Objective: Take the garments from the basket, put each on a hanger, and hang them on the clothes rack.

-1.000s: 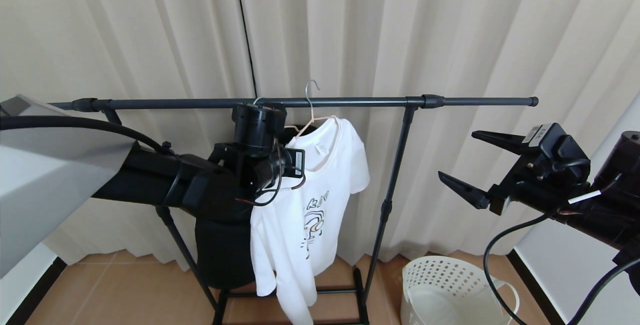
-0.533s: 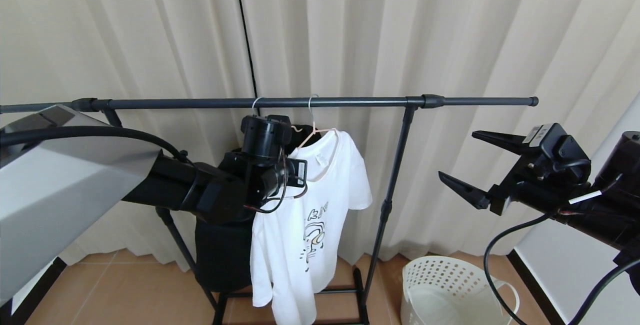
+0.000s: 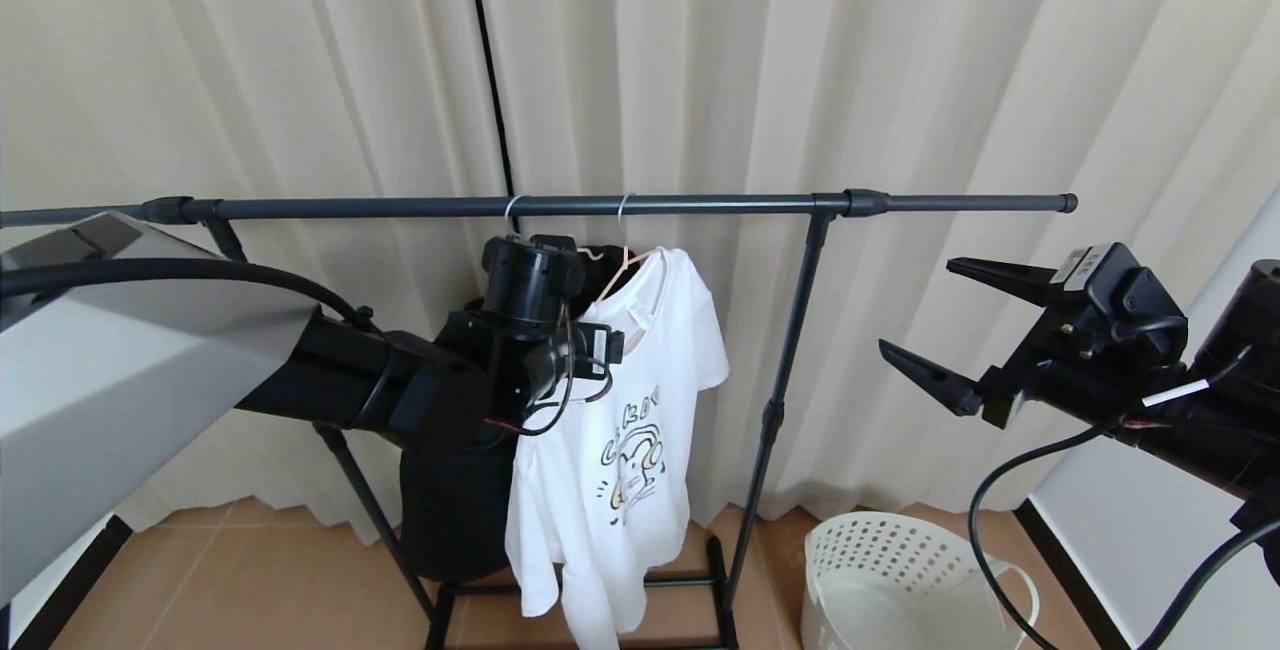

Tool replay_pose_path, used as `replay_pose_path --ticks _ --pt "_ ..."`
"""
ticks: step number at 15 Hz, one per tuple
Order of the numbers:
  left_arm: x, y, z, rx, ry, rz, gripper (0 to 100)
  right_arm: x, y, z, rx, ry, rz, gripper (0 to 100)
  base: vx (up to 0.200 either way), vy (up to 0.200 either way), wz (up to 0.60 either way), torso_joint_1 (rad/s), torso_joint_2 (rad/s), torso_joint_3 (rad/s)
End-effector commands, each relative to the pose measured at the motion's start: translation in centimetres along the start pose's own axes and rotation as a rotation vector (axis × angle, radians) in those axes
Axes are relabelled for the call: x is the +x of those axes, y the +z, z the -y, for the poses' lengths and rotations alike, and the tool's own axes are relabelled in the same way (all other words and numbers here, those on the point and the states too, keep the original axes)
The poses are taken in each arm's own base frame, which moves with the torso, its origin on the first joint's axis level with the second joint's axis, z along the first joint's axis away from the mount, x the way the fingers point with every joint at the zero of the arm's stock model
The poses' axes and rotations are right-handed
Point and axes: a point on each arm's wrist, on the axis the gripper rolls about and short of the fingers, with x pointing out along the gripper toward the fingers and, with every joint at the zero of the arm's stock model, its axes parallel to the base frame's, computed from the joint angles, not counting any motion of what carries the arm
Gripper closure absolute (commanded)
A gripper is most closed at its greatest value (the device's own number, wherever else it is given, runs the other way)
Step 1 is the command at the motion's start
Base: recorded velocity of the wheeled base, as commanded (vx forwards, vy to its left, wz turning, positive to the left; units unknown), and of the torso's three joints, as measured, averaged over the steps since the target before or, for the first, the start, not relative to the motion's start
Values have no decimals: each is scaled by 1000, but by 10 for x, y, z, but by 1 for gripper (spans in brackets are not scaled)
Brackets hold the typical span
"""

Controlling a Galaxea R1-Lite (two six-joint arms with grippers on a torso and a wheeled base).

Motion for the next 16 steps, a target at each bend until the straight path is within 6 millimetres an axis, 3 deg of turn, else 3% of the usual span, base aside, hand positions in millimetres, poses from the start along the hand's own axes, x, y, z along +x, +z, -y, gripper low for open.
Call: replay_pose_path --ticks 1,4,6,10,11,12,15,16 --pt "-32 14 -3 -7 -11 41 0 -2 3 0 -4 -3 9 0 0 0 0 0 0 0" --pt "-64 21 -12 -12 -20 67 0 -4 6 0 6 -8 19 0 0 0 0 0 0 0" --pt "-101 22 -25 -22 -22 91 0 -5 9 1 28 -13 28 0 0 0 0 0 0 0" --pt "-170 0 -56 -25 -23 108 0 -11 19 2 108 -21 59 0 0 0 0 0 0 0" --pt "-178 -5 -59 -24 -23 111 0 -12 22 0 132 -12 68 0 0 0 0 0 0 0" --pt "-201 -22 -70 -24 -23 109 0 -14 38 -14 217 11 104 0 0 0 0 0 0 0" --pt "-243 -64 -90 -24 -22 108 0 -28 60 -20 264 -178 65 0 0 0 0 0 0 0" --pt "-268 -96 -104 -4 -21 112 0 -51 62 -32 303 -186 -40 0 0 0 0 0 0 0"
